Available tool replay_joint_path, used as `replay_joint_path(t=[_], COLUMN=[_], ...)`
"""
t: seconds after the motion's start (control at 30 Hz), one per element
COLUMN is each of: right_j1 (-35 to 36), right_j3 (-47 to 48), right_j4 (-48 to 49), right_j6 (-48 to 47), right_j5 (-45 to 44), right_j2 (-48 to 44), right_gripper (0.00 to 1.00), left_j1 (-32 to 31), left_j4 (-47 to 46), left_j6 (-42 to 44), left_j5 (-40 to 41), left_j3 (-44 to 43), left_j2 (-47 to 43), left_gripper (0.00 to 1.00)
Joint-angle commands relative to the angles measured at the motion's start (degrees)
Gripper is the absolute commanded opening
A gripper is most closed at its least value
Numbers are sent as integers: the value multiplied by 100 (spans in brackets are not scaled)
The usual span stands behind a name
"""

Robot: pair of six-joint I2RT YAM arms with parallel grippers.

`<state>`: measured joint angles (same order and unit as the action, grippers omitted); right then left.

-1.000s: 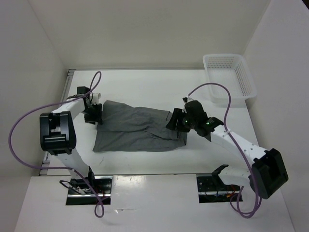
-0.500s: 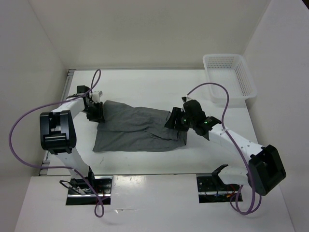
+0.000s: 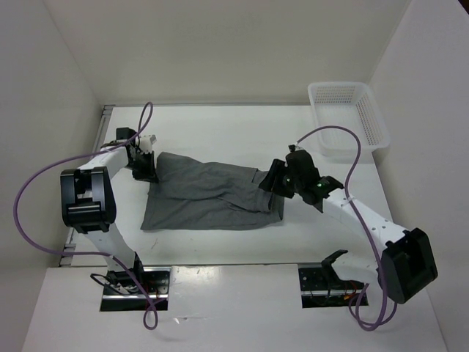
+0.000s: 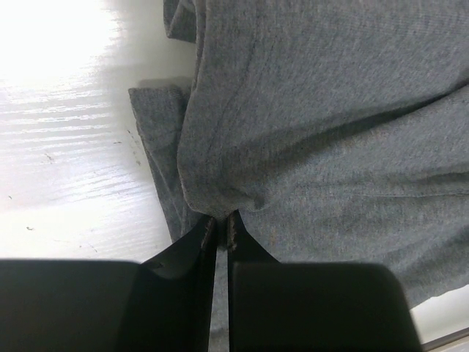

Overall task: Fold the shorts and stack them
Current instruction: Fold the shorts

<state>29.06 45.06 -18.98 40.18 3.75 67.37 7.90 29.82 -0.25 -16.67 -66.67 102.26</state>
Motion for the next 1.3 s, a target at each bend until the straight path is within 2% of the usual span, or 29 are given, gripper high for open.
replay_joint_path(t=[0.0, 0.1, 0.27, 0.4, 0.63, 0.77, 0.93, 1.17, 1.27], right_j1=[-32, -85, -85, -216, -216, -216, -216, -347, -488], right_j3=[38, -15, 204, 434, 31, -366, -138, 205, 459], right_j4=[-89, 175, 483, -254, -747, -239, 0, 508, 860], right_j6=[296, 375, 376, 438, 832, 1018, 1018, 878, 720], right_j5=[-164, -85, -32, 47, -76, 256, 311, 303, 127], right_j2=[118, 197, 539, 848, -521, -691, 239, 777, 1005], right_gripper=[60, 65, 65, 65, 65, 63, 61, 61, 55], left_j1=[-17, -17, -17, -17, -17, -17, -17, -17, -17], left_j4=[23, 146, 199, 252, 314, 314, 314, 366, 366], left_j6=[25, 25, 25, 25, 25, 25, 25, 25, 25], left_j5=[-100, -100, -214, -214, -214, -214, -153, -153, -153], left_j3=[-188, -188, -188, -188, -311, -311, -364, -364, -364], left_j2=[-153, -320, -444, -444, -496, -496, -496, -549, -549], left_gripper=[1, 0, 0, 0, 0, 0, 0, 0, 0])
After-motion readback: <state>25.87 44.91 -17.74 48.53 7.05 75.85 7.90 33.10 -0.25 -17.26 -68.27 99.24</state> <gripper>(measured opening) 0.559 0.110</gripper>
